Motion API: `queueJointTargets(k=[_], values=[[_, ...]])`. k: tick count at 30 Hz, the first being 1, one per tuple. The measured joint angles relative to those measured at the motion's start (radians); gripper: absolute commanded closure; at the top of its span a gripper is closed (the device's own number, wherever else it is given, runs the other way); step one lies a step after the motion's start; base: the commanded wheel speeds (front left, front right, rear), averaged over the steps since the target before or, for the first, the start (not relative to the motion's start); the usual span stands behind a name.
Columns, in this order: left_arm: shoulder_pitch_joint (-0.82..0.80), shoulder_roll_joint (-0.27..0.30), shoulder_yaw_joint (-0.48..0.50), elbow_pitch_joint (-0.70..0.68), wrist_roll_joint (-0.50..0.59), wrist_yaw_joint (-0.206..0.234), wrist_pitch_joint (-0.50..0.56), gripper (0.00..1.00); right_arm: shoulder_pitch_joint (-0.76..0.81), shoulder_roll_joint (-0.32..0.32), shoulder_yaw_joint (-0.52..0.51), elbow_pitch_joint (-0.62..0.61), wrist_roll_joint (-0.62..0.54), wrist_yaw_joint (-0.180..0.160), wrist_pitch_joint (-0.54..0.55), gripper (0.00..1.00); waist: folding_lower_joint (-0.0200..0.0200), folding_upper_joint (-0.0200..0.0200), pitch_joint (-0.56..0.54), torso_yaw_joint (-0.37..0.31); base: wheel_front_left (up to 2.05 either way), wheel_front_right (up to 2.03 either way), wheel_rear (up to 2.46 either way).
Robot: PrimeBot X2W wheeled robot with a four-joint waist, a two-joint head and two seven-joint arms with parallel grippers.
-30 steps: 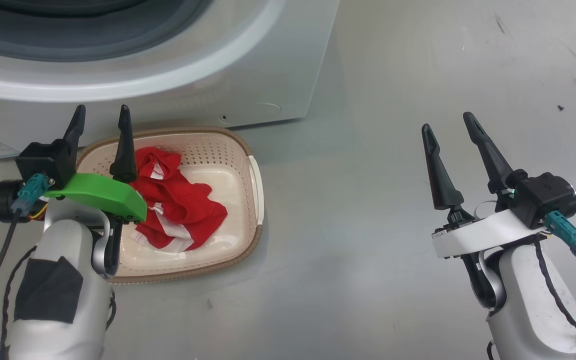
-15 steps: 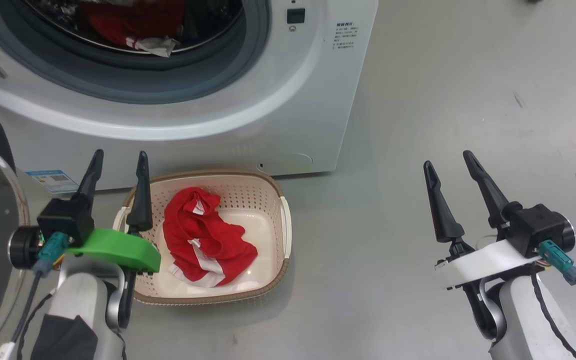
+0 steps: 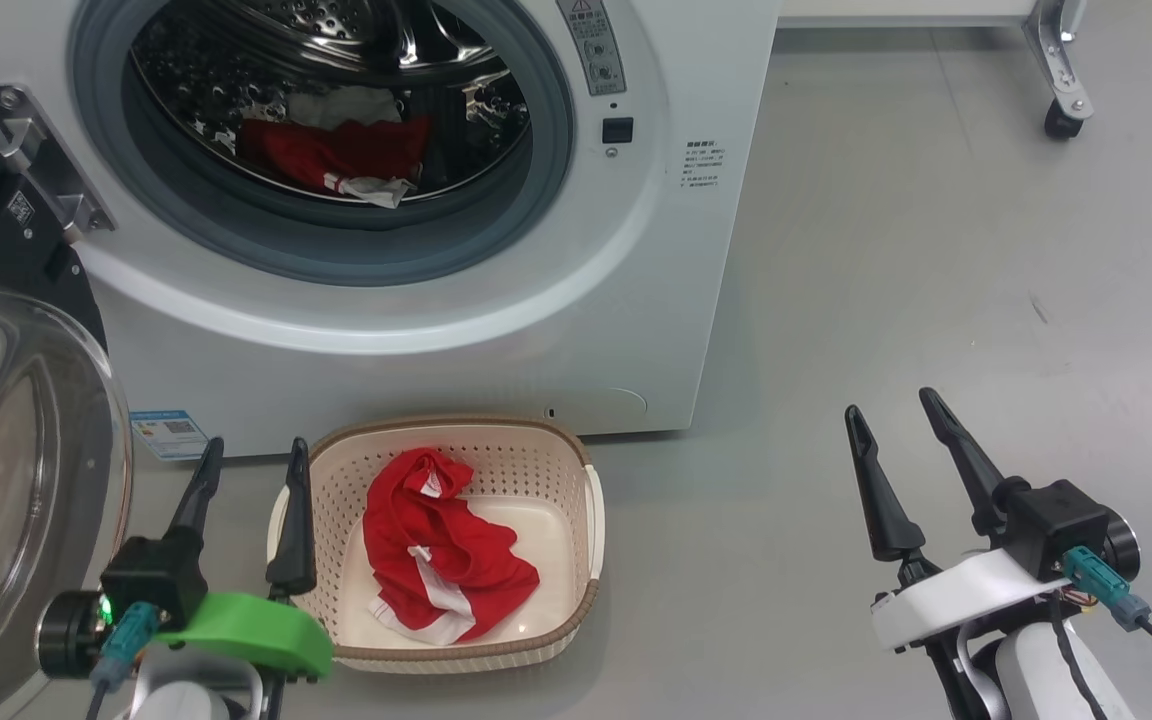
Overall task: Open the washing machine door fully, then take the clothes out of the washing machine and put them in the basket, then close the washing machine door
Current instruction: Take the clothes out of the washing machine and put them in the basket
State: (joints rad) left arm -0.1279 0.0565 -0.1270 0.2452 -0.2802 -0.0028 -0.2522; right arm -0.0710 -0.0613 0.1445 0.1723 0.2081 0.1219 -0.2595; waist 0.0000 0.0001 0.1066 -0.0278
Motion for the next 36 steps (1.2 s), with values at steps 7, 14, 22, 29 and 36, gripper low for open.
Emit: queueJointTargets(k=[7,14,22,29,36], values=[[0.093,0.0,-0.005,-0.045,0.0,0.016,0.0,0.0,0.049,0.002,-0.003,0.001,0.001,-0.001,0.0,0.0,0.0,0.0,-0.043,-0.001,0.0,0.0,0.0],[0.137,0.0,-0.009,-0.098,0.0,0.025,0.0,0.0,0.064,0.005,-0.001,-0.005,0.001,-0.001,0.0,0.0,0.0,0.0,-0.052,-0.006,0.0,0.0,0.0],[0.173,0.0,-0.016,-0.147,0.0,0.033,0.001,0.0,0.068,0.005,0.005,-0.014,0.001,-0.001,0.0,0.0,0.0,0.0,-0.053,-0.013,0.0,0.0,0.0],[0.192,0.0,-0.02,-0.181,0.0,0.035,0.006,0.0,0.081,0.007,0.012,-0.02,0.001,-0.001,0.0,0.0,0.0,0.0,-0.048,-0.022,0.0,0.0,0.0],[0.198,0.0,-0.022,-0.209,0.0,0.046,0.021,0.0,0.081,0.007,0.012,-0.029,0.001,-0.001,0.0,0.0,0.0,0.0,-0.04,-0.026,0.0,0.0,0.0]])
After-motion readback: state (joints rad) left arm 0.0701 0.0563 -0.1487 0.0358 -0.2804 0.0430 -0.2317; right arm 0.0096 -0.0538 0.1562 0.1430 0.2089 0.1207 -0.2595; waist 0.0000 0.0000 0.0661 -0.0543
